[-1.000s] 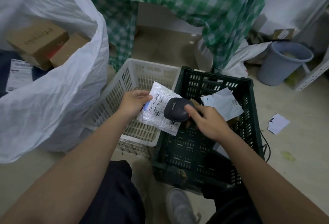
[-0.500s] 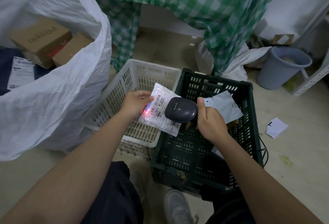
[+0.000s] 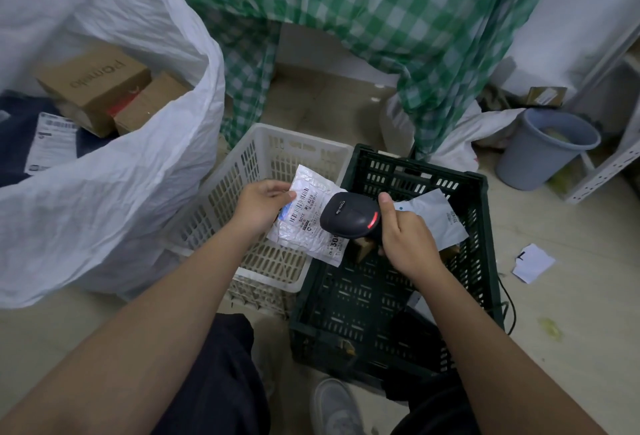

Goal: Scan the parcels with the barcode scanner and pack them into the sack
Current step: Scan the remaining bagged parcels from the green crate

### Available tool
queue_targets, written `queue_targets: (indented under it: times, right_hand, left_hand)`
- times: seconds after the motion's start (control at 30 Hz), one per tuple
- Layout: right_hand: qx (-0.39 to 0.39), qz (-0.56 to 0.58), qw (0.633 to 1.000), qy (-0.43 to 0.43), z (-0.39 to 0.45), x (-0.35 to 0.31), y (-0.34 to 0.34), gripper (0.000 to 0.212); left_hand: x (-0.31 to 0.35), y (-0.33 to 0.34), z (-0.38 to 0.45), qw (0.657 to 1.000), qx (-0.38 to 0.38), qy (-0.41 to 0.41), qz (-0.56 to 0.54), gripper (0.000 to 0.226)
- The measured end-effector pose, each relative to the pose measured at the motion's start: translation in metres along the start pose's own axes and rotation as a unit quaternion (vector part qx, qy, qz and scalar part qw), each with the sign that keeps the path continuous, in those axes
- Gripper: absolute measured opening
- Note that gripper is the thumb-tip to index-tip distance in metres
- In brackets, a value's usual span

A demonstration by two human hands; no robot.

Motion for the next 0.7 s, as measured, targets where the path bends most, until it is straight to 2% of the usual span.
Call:
queue_targets:
  times: [0.17, 0.27, 0.37, 0.57, 0.7]
  right_hand:
    - [0.068, 0.084, 0.994, 0.036, -0.006, -0.019, -0.017, 0.072]
    - [0.099, 0.107, 0.989, 0.021, -0.005, -0.047, -0.028, 0.068]
    - [0.099, 0.154, 0.983, -0.011, 0.001, -0.089, -0.025, 0.076]
    - [0.111, 0.224, 0.968, -0.038, 0.012, -0.174, -0.003, 0.064]
    - [0.117, 0.218, 0.969, -0.024, 0.042, -0.201, 0.017, 0.084]
  left_hand:
    - [0.023, -0.019, -0.028, 0.997, 0.055, 0.043, -0.044, 0.008]
    - [0.051, -0.044, -0.056, 0.993, 0.088, 0.082, -0.019, 0.017]
    - [0.084, -0.081, -0.089, 0.979, 0.151, 0.138, -0.017, 0.017]
    - [0.141, -0.194, -0.152, 0.905, 0.344, 0.248, 0.020, 0.010]
    - [0.162, -0.262, -0.155, 0.865, 0.419, 0.264, 0.080, 0.016]
Point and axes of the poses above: each hand's wrist, its own z-axis towards the middle knuckle, its own y-axis out of the palm, x = y × z, the point moved 5 cm from there along z, towards the middle knuckle, and after that the axes turned 14 degrees about -x, right-handed, at the moved point
